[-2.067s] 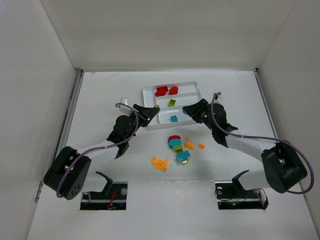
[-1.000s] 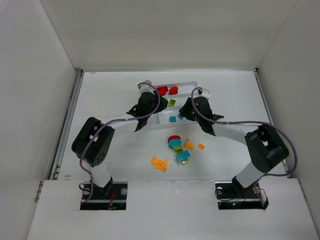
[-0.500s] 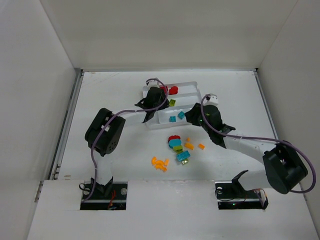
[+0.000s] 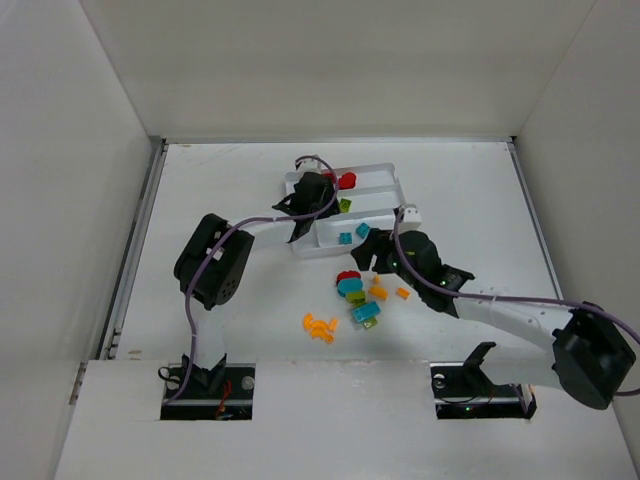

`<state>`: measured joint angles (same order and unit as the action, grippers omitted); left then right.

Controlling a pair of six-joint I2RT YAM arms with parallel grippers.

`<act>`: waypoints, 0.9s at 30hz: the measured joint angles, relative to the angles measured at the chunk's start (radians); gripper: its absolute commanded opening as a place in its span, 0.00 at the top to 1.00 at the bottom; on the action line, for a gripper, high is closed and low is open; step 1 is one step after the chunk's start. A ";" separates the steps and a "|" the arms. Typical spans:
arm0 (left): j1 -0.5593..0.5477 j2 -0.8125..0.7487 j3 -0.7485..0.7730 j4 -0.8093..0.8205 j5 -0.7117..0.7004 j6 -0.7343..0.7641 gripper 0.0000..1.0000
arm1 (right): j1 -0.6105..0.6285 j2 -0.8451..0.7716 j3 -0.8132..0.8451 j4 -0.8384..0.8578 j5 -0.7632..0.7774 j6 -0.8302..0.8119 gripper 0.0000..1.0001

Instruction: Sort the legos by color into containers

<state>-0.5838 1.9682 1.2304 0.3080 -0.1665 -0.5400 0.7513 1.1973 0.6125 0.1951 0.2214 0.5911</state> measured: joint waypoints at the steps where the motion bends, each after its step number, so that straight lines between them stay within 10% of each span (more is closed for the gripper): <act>1: 0.000 0.000 0.000 -0.001 0.000 0.001 0.51 | 0.012 -0.003 -0.008 -0.011 0.001 0.000 0.24; 27: -0.120 -0.629 -0.586 0.007 0.043 -0.120 0.51 | 0.222 0.025 0.014 -0.296 0.098 -0.023 0.11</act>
<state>-0.7036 1.3396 0.6441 0.3149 -0.1234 -0.6598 0.9730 1.2224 0.6266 -0.1013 0.3199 0.5686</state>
